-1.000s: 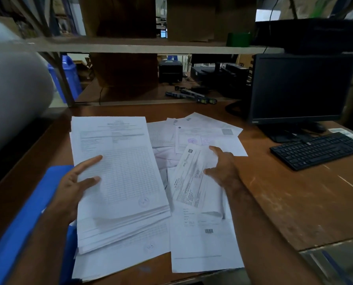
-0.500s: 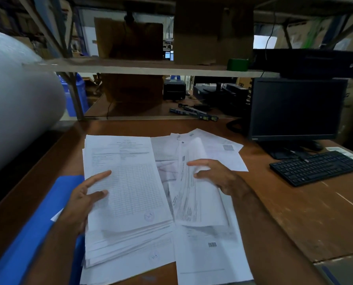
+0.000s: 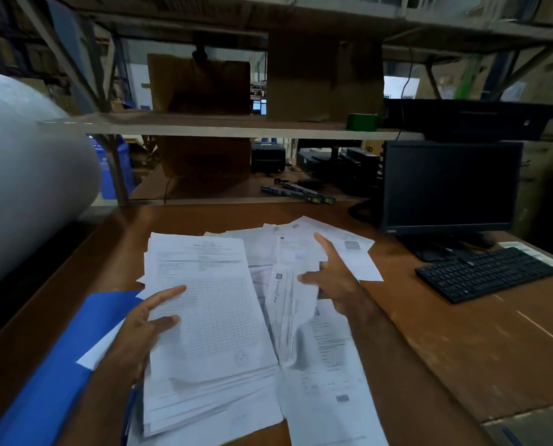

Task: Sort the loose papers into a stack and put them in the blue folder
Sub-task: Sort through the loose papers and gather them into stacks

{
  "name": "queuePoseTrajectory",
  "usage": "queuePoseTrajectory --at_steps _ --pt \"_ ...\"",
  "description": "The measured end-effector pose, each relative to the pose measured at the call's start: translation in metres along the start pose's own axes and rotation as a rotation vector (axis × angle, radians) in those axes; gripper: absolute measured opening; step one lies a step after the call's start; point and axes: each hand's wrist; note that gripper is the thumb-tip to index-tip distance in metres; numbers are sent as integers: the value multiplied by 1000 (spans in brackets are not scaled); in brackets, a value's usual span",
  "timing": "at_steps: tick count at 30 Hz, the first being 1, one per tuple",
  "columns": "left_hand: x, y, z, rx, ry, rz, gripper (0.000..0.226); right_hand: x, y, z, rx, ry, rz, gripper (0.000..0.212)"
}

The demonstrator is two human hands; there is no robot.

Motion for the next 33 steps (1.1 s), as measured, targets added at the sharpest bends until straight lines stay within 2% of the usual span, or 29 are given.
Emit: queuePoseTrajectory --at_steps 2,4,7,9,11,12,14,16,17,19,21,23,26,27,29,31,33 --pt "1 0 1 -5 8 -7 47 1 -4 3 -10 280 -17 71" --pt "1 0 2 -11 2 -10 47 4 -2 8 -77 497 57 53" --pt "-1 0 -1 -17 13 -10 48 9 0 10 -96 760 142 40" --pt "-3 1 -1 -10 -4 -10 48 7 1 9 -91 1036 110 49" --pt "-4 3 -2 3 -12 -7 48 3 0 7 -55 1222 -39 70" --pt "-4 3 -2 3 -16 -7 49 -3 1 4 -44 1204 -137 79" --pt "-2 4 -2 0 -16 -12 50 -24 5 -4 -15 991 -374 83" --pt "2 7 0 13 -20 -21 51 -46 12 -13 -7 549 -575 76" --pt "4 8 2 21 -21 -15 52 -55 17 -15 -47 242 -601 71" --pt "7 9 6 45 -30 8 56 -63 24 -17 -160 -305 -527 63" --pt "11 11 8 76 -60 12 55 -58 26 -11 -226 -550 -410 60" --pt "13 11 7 66 -43 -9 58 -43 23 2 -290 -499 -334 62" --pt "20 15 8 -4 -26 32 67 -6 8 27 -360 4 -313 71" --pt "25 17 9 -33 -44 61 70 4 5 36 -373 103 -301 73" --pt "31 19 14 -71 -113 114 77 17 2 49 -380 98 -237 74" --pt "33 19 16 -70 -86 124 78 24 5 60 -431 -43 -187 72" --pt "35 19 19 -49 -6 76 63 30 7 67 -489 -168 -143 70"
Point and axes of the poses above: each hand's wrist, its own y-axis away from the middle knuckle, its own z-axis out of the palm, x = y × z, and after that the axes turned 2 degrees about -z, right-handed
